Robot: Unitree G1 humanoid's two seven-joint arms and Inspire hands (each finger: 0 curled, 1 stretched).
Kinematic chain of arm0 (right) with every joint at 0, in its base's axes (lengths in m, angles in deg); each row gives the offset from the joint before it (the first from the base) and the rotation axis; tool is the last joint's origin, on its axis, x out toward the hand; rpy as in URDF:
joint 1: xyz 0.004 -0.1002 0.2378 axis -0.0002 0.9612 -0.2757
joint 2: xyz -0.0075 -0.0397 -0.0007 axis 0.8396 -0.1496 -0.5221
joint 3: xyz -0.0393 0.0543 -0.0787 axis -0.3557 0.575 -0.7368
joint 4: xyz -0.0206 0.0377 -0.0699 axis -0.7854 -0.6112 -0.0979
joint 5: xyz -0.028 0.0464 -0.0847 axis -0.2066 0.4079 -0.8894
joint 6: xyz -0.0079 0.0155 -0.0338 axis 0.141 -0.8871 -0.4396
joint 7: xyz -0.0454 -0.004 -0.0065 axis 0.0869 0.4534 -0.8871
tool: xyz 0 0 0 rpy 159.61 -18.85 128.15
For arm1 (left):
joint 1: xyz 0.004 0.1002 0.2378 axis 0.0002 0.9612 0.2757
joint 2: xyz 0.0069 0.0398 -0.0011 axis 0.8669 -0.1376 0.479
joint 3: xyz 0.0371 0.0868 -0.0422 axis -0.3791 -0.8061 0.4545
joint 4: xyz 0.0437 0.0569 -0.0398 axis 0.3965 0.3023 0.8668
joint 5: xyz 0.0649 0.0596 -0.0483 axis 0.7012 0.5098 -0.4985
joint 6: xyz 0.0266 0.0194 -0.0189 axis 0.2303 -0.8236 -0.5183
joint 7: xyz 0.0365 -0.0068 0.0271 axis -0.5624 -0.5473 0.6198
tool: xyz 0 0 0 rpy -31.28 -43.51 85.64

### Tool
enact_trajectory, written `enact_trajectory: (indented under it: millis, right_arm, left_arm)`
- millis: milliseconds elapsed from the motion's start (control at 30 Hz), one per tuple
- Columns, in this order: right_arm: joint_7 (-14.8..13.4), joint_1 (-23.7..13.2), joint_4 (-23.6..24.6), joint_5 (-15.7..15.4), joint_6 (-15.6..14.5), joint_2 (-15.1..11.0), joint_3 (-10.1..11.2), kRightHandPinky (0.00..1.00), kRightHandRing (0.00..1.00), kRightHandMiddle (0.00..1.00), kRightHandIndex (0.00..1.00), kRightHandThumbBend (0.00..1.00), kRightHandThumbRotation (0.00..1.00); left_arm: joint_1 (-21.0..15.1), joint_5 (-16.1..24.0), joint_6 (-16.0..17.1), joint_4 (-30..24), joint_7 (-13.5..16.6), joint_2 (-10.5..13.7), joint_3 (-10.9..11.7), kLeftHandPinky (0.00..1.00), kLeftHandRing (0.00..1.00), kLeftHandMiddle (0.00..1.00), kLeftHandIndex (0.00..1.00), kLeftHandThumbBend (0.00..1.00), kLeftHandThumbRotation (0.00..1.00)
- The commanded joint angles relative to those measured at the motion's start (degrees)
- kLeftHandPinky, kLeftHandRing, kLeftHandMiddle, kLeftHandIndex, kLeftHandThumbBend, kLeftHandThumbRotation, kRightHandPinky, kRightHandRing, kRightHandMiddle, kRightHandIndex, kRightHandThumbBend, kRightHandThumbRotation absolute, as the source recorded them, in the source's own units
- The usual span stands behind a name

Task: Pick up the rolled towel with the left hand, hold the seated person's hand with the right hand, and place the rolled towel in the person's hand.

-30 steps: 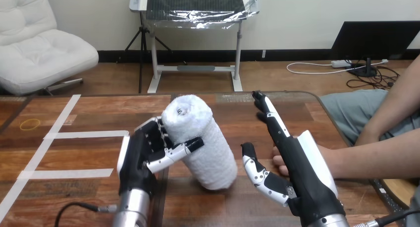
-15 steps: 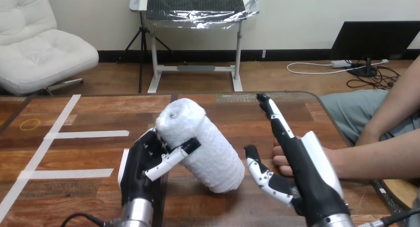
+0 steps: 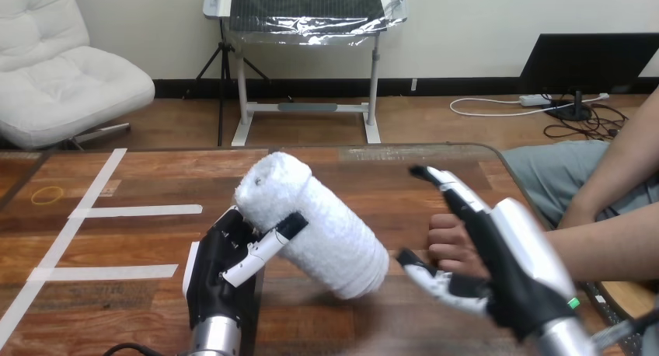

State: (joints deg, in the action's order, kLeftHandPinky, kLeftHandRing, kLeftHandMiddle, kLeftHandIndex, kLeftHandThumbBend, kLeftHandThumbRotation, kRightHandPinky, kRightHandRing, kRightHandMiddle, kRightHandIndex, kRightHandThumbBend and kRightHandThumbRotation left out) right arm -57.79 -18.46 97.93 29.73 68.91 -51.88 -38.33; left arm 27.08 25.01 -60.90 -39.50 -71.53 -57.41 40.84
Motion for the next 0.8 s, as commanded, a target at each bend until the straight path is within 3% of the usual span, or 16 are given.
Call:
enact_trajectory:
  millis: [0,333,767]
  right_arm:
    - [1.7,-11.9,-3.7,-5.1,-2.1,-8.5,6.0,0.82,0.90,0.93,0.87,0.69,0.00]
    - [5.9,-16.3,-8.4,-8.3,-5.7,-14.7,6.6,0.83,0.92,0.92,0.85,0.83,0.00]
    - [7.9,-20.7,-14.5,-12.0,-6.2,-20.2,5.2,0.79,0.89,0.88,0.81,0.92,0.00]
  left_arm:
    - [-4.3,-2.0,0.3,-12.5,-2.7,-2.3,2.4,0.39,0.41,0.46,0.49,0.74,0.00]
    - [-4.0,-0.9,-0.9,-12.8,-3.4,-3.3,3.5,0.39,0.41,0.46,0.49,0.75,0.00]
    - [-3.4,0.3,-2.5,-13.9,-3.9,-4.2,4.6,0.40,0.41,0.45,0.48,0.77,0.00]
